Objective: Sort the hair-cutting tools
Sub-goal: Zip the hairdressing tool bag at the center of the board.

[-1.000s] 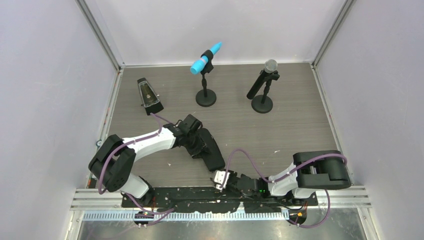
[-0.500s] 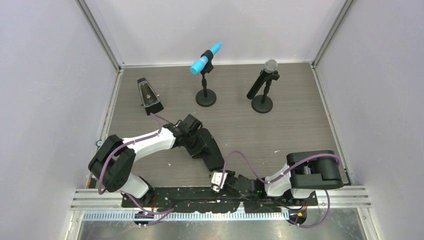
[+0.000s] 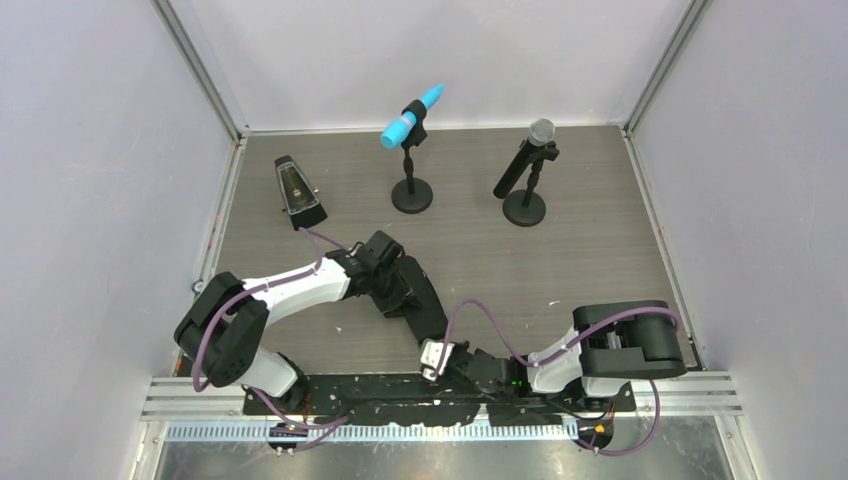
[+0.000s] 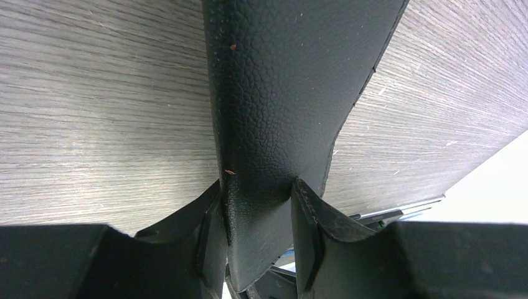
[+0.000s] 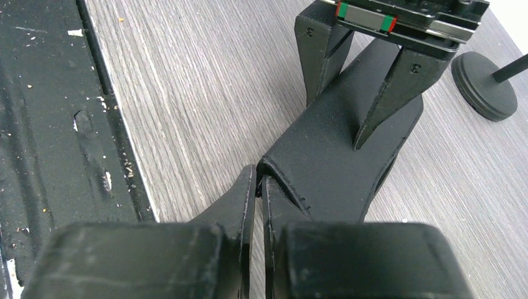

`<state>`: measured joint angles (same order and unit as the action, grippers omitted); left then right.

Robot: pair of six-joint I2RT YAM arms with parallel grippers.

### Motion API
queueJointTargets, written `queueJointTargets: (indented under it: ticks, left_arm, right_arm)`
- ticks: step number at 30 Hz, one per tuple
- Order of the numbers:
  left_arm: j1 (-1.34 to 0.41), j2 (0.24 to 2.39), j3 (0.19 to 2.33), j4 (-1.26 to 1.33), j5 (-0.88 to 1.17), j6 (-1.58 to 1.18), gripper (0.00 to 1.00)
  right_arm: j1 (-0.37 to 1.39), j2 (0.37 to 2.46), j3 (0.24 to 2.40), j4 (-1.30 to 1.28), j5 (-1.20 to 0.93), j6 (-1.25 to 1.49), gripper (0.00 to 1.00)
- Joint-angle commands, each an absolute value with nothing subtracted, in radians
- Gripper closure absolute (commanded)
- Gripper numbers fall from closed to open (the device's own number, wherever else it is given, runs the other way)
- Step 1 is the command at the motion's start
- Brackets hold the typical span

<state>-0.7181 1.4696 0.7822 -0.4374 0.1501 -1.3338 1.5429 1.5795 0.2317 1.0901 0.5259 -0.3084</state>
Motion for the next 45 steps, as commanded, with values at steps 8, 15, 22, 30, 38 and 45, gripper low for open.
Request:
queueJointTargets:
  ticks: [8, 15, 22, 30, 38, 45]
  left_arm:
    - [-0.659, 1.461, 0.782, -0.484, 0.047, -1.278, 0.70]
    - [-0.601, 1.474, 0.796, -0.528, 0.035, -1.193, 0.71]
    - [-0.589, 1.481, 0.800, -0.530, 0.049, -1.127, 0.71]
    - [-0.583, 1.471, 0.782, -0.531, 0.063, -1.107, 0.71]
    - [-0.587, 1.446, 0.753, -0.488, 0.106, -1.173, 0.71]
    - [-0.601, 1.431, 0.728, -0.450, 0.134, -1.233, 0.70]
  right_arm:
    - [1.545, 1.453, 0.223, 0.918, 0.504, -0.201, 0.95]
    - [1.545, 1.404, 0.217, 0.813, 0.526, -0.102, 0.95]
    - [1.545, 1.414, 0.222, 0.763, 0.624, -0.042, 0.95]
    - [1.542, 1.385, 0.203, 0.851, 0.554, -0.052, 0.73]
    - [1.542, 1.572, 0.230, 1.145, 0.541, -0.120, 0.56]
    - [1.542, 1.711, 0.258, 1.327, 0.605, -0.155, 0.51]
